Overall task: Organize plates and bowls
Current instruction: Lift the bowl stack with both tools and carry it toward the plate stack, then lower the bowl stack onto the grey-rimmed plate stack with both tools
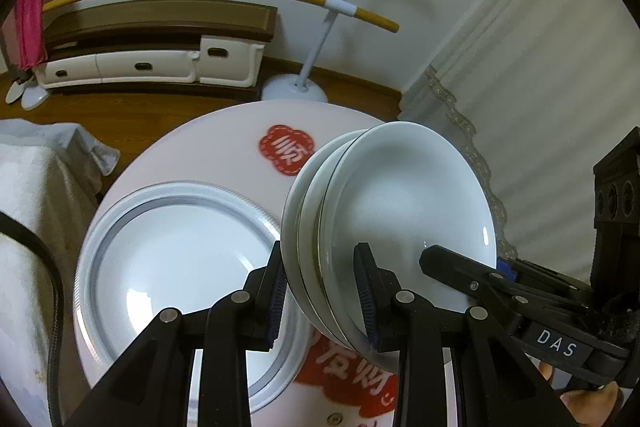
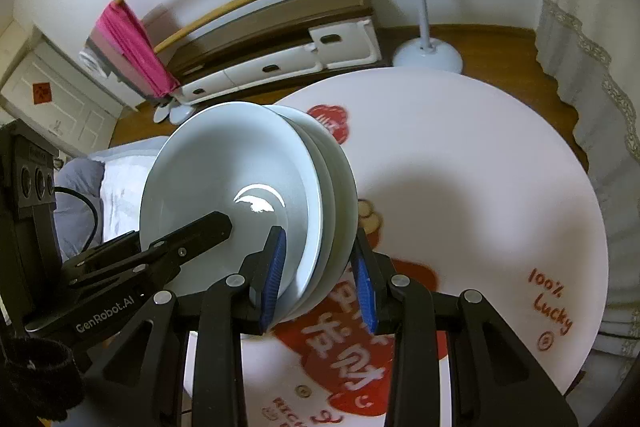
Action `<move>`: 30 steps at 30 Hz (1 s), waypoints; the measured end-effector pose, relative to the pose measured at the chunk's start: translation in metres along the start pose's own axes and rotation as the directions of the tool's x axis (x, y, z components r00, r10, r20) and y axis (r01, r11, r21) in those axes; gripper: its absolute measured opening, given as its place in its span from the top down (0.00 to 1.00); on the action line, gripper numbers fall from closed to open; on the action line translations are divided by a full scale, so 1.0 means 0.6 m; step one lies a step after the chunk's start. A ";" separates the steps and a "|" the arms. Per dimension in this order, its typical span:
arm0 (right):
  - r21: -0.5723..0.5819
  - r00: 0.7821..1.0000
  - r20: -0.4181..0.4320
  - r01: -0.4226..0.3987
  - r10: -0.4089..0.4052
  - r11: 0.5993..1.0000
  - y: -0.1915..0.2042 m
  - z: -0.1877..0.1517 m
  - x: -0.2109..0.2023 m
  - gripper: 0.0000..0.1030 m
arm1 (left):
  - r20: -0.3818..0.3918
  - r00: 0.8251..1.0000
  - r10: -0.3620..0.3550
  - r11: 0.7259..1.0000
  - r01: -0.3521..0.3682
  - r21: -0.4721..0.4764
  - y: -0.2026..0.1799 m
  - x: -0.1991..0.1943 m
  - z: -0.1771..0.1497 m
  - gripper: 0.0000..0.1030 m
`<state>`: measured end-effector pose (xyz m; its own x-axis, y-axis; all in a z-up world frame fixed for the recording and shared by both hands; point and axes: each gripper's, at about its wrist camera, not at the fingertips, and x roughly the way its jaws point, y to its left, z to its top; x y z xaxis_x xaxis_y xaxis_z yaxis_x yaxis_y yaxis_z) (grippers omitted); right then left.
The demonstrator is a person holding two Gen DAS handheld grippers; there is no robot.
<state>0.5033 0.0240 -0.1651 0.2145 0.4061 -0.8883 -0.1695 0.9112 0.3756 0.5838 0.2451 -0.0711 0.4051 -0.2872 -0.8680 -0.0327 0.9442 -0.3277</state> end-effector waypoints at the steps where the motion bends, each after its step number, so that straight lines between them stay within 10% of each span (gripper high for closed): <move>1: -0.006 1.000 -0.002 -0.004 0.004 1.000 0.010 -0.005 0.001 0.68 | 0.004 1.000 0.004 1.000 -0.004 -0.003 0.007 -0.008 -0.005 0.73; 30: -0.078 0.990 -0.127 -0.065 0.055 0.995 0.143 -0.062 0.100 0.68 | -0.018 0.996 0.090 0.989 -0.091 -0.112 0.127 -0.079 -0.071 0.73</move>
<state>0.4655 0.1236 -0.1959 0.0809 0.4431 -0.8928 -0.2579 0.8746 0.4106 0.5230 0.3241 -0.0708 0.3836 -0.2040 -0.9007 -0.1719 0.9425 -0.2867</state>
